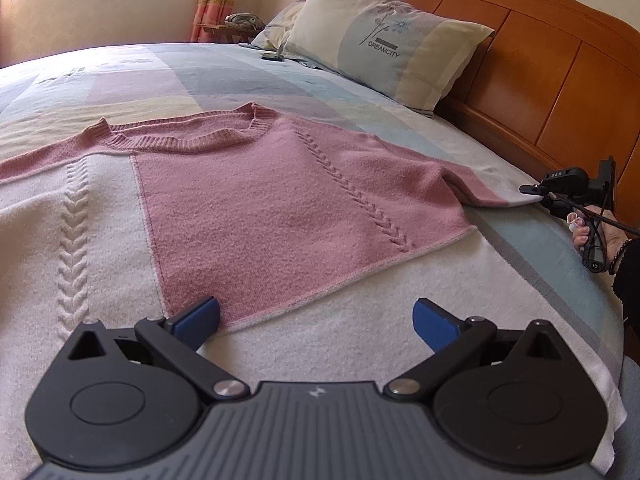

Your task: Fold clothes

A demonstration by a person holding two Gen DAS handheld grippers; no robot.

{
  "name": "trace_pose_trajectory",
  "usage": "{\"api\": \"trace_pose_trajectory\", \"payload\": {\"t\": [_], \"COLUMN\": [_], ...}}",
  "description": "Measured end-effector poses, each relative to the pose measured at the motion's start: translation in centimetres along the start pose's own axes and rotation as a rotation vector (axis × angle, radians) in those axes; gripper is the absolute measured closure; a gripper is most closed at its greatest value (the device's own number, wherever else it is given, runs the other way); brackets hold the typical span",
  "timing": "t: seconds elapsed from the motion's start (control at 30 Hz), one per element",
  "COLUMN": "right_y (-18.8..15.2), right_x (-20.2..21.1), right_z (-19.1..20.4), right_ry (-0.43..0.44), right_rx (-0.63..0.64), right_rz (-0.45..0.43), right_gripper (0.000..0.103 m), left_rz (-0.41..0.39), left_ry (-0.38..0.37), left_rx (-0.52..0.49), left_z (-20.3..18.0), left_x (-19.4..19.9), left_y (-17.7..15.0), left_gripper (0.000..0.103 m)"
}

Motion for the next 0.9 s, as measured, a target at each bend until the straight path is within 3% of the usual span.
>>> {"api": "trace_pose_trajectory", "payload": {"t": [0.33, 0.37, 0.4, 0.47, 0.5, 0.6, 0.67, 0.8, 0.9], "right_y": [4.9, 4.9, 4.7, 4.2, 3.8, 2.8, 2.1, 0.4, -2.2], "right_x": [-1.1, -1.5, -2.1, -2.9, -2.4, -0.7, 0.7, 3.1, 3.4], "right_z": [3.4, 3.4, 3.0, 1.3, 0.8, -0.1, 0.2, 3.3, 8.5], "right_ry": [-0.056, -0.085, -0.122, -0.198, -0.183, -0.136, -0.162, -0.196, -0.084], "right_rx": [0.261, 0.294, 0.302, 0.245, 0.208, 0.114, 0.116, 0.202, 0.266], "right_rz": [-0.107, -0.099, -0.07, -0.01, -0.017, -0.025, -0.024, 0.02, 0.104], "right_gripper": [0.089, 0.086, 0.075, 0.071, 0.074, 0.059, 0.052, 0.045, 0.033], "left_rz": [-0.003, -0.004, -0.004, -0.007, -0.009, -0.011, -0.011, -0.011, -0.013], "left_ry": [0.012, 0.013, 0.014, 0.01, 0.004, -0.021, -0.037, -0.04, -0.032], "left_rx": [-0.026, -0.029, -0.031, -0.031, -0.026, -0.008, 0.013, 0.058, 0.063], "left_z": [-0.1, -0.2, -0.2, -0.1, 0.0, 0.3, 0.6, 1.0, 1.2], "left_x": [-0.2, -0.3, -0.3, -0.3, -0.2, 0.0, 0.2, 1.0, 1.2], "left_y": [-0.1, -0.1, -0.1, -0.1, -0.1, -0.1, 0.0, 0.4, 0.4], "left_gripper": [0.001, 0.001, 0.001, 0.001, 0.001, 0.001, 0.001, 0.001, 0.001]}}
Point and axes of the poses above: each gripper's, at about its wrist camera, not at the fingertips, and x roughly against the way its jaws point, z to its left, y to its top, the point moved 5 cm from there along -x, roughly the way its jaws point
